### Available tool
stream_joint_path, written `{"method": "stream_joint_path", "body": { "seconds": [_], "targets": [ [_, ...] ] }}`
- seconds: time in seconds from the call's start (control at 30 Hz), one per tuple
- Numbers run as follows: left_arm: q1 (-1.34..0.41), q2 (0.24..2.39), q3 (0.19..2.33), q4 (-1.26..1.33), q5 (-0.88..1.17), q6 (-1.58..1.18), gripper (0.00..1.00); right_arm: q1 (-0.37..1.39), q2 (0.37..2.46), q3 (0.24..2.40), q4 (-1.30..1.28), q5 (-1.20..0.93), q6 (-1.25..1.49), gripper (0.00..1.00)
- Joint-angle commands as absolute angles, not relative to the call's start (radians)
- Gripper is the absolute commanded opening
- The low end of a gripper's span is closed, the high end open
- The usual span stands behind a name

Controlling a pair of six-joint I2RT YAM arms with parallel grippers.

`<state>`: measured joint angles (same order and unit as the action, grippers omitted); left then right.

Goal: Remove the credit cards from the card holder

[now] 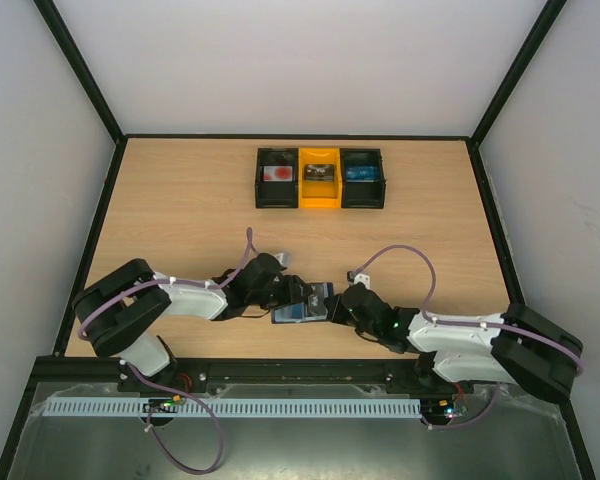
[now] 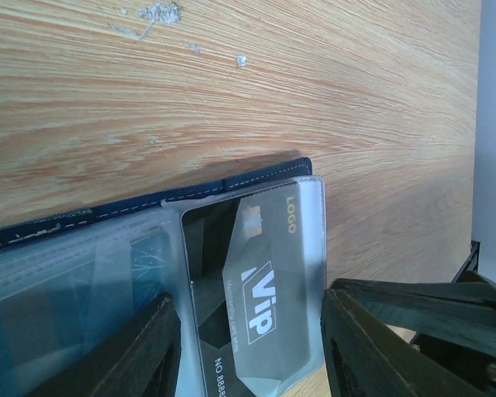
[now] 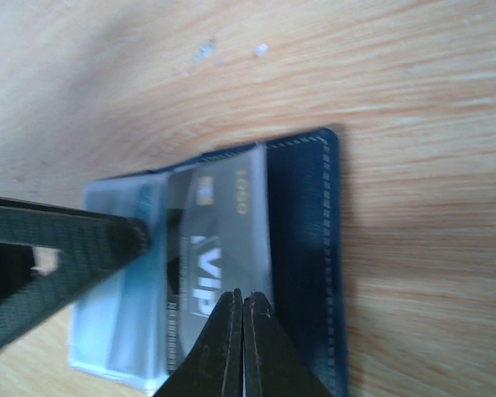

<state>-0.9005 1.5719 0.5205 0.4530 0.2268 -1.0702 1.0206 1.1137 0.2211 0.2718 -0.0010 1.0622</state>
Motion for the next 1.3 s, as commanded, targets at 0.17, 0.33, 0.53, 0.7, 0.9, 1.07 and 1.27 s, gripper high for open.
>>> {"method": "stream_joint_path", "body": {
  "seconds": [0.17,0.33,0.53,0.7,0.9,1.07,1.27],
  "targets": [
    [-0.905,1.580,0.504,0.442,0.208,-1.071,0.48,1.022,1.241,0.168,0.363,0.025,1.078,0.02],
    [-0.907,1.607,0.523,0.443,0.204,-1.049,0.47,1.023,1.248,0.127,0.399,0.014,1.098,0.02],
    [-0.910,1.628,0.537,0.445,0.189,-1.033,0.44,1.022,1.246,0.125,0.400,0.015,1.091,0.02],
    [-0.919,1.636,0.563,0.399,0.160,-1.013,0.41,1.023,1.252,0.119,0.413,0.006,1.094,0.02],
    [-0.925,1.623,0.558,0.414,0.183,-1.026,0.32,1.023,1.240,0.118,0.406,0.004,1.092,0.02],
    [-0.930,1.594,0.549,0.454,0.223,-1.043,0.26,1.022,1.242,0.106,0.420,0.002,1.094,0.02],
    [-0.930,1.603,0.556,0.489,0.276,-1.052,0.11,1.022,1.249,0.106,0.425,0.000,1.092,0.02]
  ]
}}
